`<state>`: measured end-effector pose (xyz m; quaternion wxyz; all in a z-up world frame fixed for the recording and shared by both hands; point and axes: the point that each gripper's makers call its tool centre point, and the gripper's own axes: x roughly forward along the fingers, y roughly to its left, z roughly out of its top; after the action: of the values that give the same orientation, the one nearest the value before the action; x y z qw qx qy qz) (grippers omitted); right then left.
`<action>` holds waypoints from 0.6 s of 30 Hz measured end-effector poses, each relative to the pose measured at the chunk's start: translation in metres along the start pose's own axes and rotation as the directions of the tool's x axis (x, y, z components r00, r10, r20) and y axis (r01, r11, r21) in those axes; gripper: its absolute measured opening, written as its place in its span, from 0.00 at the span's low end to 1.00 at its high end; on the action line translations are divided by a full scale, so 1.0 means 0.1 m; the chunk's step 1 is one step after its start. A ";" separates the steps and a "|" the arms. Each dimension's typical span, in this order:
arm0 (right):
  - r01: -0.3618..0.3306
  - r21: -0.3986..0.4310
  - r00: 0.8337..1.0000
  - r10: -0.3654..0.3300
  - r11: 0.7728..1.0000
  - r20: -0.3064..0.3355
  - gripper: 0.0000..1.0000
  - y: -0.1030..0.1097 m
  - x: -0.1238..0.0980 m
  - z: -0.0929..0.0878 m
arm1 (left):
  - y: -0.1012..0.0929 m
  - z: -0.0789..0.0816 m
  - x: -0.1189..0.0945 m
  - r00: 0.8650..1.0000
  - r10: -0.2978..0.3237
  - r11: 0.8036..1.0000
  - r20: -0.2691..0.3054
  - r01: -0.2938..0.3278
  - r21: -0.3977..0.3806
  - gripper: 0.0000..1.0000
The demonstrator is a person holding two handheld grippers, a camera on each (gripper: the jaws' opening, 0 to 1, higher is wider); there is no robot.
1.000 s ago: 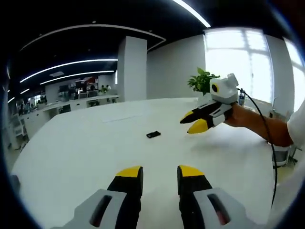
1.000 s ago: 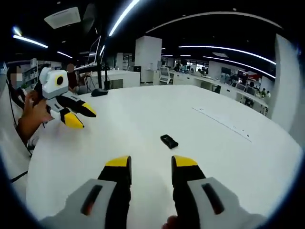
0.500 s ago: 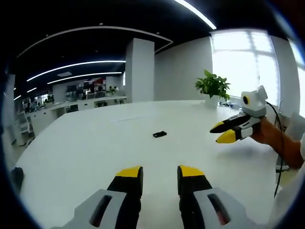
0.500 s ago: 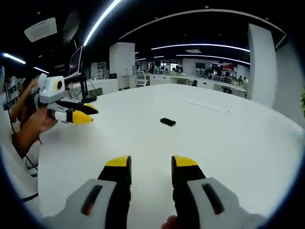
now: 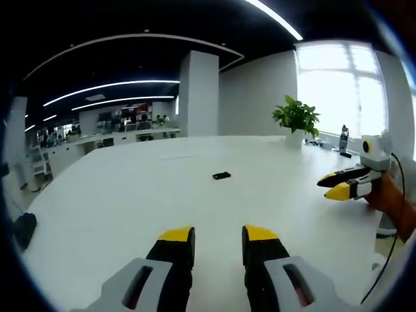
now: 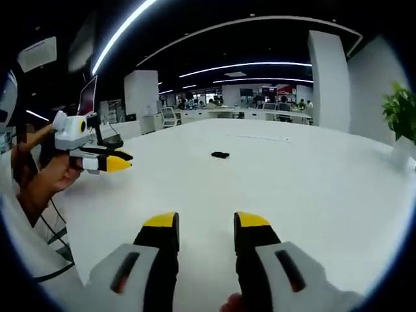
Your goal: Snap the two parts of the plastic buckle together until the buckle closes and remains connected.
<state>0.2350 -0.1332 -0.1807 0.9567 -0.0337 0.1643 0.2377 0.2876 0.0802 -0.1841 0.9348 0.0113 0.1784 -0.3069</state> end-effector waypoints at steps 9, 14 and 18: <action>0.059 -0.023 0.998 -0.059 0.998 0.000 0.33 -0.08 -0.07 0.01 | 0.02 -0.01 -0.07 0.999 0.029 0.999 0.013 -0.029 -0.020 0.28; 0.055 -0.024 0.998 -0.056 0.998 -0.007 0.33 -0.09 -0.04 0.01 | 0.03 0.00 -0.07 0.999 0.037 0.999 0.014 -0.036 -0.019 0.28; 0.051 -0.026 0.999 -0.052 0.998 -0.012 0.33 -0.09 -0.02 -0.01 | 0.04 0.00 -0.07 0.999 0.038 0.999 0.014 -0.038 -0.021 0.28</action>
<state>0.2369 -0.1420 -0.1805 0.9610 -0.0517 0.1664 0.2148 0.2850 0.0873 -0.1824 0.9418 0.0028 0.1745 -0.2873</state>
